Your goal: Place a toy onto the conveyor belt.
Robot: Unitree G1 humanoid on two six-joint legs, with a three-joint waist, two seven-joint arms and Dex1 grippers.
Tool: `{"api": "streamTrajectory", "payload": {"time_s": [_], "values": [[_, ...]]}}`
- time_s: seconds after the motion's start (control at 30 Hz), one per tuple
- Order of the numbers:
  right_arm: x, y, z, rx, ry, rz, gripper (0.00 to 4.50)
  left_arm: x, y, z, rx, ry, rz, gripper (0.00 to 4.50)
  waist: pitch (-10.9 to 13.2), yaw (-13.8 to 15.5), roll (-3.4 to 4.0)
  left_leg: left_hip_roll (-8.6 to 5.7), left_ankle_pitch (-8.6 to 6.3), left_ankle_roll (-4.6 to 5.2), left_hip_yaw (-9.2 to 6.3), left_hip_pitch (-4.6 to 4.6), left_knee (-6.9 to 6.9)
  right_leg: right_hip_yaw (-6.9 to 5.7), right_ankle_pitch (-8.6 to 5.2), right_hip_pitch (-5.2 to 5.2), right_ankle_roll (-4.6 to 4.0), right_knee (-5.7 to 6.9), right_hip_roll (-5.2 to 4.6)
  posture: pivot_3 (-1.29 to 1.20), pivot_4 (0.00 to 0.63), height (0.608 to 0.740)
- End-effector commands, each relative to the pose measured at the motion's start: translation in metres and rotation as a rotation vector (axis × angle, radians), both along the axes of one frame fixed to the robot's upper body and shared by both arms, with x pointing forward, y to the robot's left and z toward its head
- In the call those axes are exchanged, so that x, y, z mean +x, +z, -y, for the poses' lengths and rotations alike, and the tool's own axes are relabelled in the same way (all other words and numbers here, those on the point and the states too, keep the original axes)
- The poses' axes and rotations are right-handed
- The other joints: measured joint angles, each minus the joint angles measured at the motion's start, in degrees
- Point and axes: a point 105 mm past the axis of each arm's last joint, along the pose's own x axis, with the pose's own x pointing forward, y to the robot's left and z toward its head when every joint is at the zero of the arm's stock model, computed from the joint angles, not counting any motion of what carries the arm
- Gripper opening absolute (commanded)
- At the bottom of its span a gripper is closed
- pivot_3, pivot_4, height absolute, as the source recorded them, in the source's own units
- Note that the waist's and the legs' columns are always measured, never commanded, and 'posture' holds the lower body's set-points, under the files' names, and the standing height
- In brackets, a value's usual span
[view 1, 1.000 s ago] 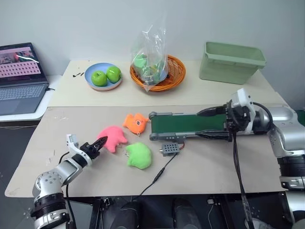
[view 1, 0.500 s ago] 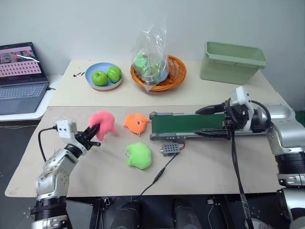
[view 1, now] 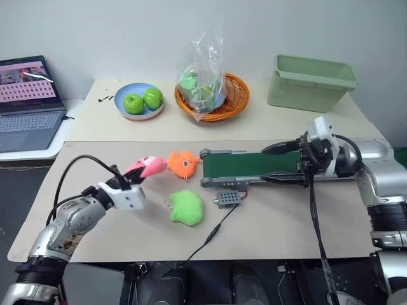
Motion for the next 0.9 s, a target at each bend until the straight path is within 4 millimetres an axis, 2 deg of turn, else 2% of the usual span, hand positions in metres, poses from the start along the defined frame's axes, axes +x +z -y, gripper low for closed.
{"api": "streamTrajectory", "payload": {"time_s": [0.03,0.13,0.27,0.53,0.7,0.9], "values": [[-0.004,0.011,-0.001,0.003,0.019,0.03,4.5,-0.01,0.003,0.01,0.096,-0.096,0.115,0.34,0.0,0.0,0.0,0.0,0.0,0.0,0.0,0.0,0.0,0.0,0.0,-0.01,0.0,0.01,0.0,0.0,0.15,0.74],[-0.005,0.011,-0.001,0.004,0.017,0.027,4.5,-0.007,0.017,0.013,0.102,-0.118,0.209,0.34,0.0,0.1,0.0,0.01,0.0,0.0,0.0,-0.01,0.01,-0.02,0.0,-0.04,0.0,0.06,0.01,0.0,0.15,0.74],[-0.006,0.012,-0.001,0.008,0.015,0.026,4.5,0.004,0.038,0.028,0.069,-0.152,0.298,0.34,0.0,0.2,0.0,0.0,0.0,0.0,0.0,0.0,0.03,-0.02,0.0,-0.02,0.02,0.08,0.0,0.0,0.15,0.74],[-0.007,0.017,-0.001,0.024,-0.006,0.044,4.5,0.028,0.055,0.053,0.057,-0.206,0.336,0.34,0.0,0.4,0.0,-0.09,0.0,0.01,0.02,-0.04,0.05,-0.04,0.01,-0.03,0.05,0.08,0.01,0.0,0.15,0.74],[-0.012,0.017,0.001,0.025,-0.026,0.049,4.5,0.051,0.058,0.071,0.073,-0.243,0.342,0.34,0.0,0.5,-0.01,-0.12,0.01,0.0,0.04,-0.03,0.08,-0.04,0.01,-0.02,0.06,0.12,0.01,0.0,0.15,0.74],[-0.017,0.016,0.004,0.025,-0.052,0.052,4.5,0.068,0.063,0.096,0.092,-0.316,0.356,0.34,0.0,0.6,-0.03,-0.15,0.0,0.02,0.08,-0.06,0.12,-0.02,0.03,-0.01,0.11,0.09,0.01,0.0,0.15,0.74]]}}
